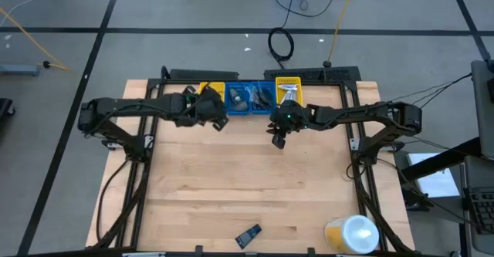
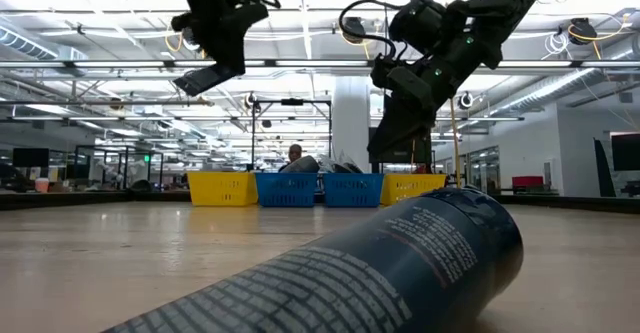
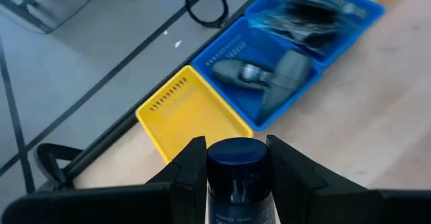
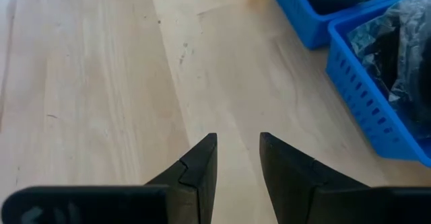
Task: Pick & Place Travel size toiletries
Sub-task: Put the blue shaving cream into the left yellow bin
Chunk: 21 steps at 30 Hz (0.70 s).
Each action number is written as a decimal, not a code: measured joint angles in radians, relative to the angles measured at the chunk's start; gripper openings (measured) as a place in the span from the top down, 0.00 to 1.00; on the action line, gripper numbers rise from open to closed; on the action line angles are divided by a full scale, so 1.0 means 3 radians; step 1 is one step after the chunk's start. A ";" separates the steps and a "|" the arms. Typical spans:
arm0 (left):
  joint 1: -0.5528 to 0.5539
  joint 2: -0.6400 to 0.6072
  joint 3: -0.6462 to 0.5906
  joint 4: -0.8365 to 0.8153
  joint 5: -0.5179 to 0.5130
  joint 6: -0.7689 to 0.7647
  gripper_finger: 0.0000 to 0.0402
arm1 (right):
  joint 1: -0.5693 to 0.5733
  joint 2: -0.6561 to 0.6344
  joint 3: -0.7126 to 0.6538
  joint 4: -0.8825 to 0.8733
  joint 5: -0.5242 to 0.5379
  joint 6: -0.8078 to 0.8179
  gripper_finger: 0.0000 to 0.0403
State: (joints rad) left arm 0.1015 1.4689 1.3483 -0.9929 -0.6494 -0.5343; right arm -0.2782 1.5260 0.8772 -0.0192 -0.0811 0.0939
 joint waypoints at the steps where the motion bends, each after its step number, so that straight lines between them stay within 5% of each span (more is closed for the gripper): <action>1: 0.0062 0.0000 0.0000 0.0004 0.0037 0.0021 0.73 | 0.0003 0.0000 0.0000 0.0001 -0.0001 -0.0001 0.73; 21: 0.1068 0.0000 -0.0261 0.0765 0.0576 0.0727 0.73 | 0.0006 -0.0001 0.0000 0.0051 0.0003 -0.0002 0.73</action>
State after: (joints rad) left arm 0.4219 1.4689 1.2702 -0.7634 -0.4767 -0.3161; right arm -0.2764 1.5257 0.8772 -0.0040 -0.0803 0.0933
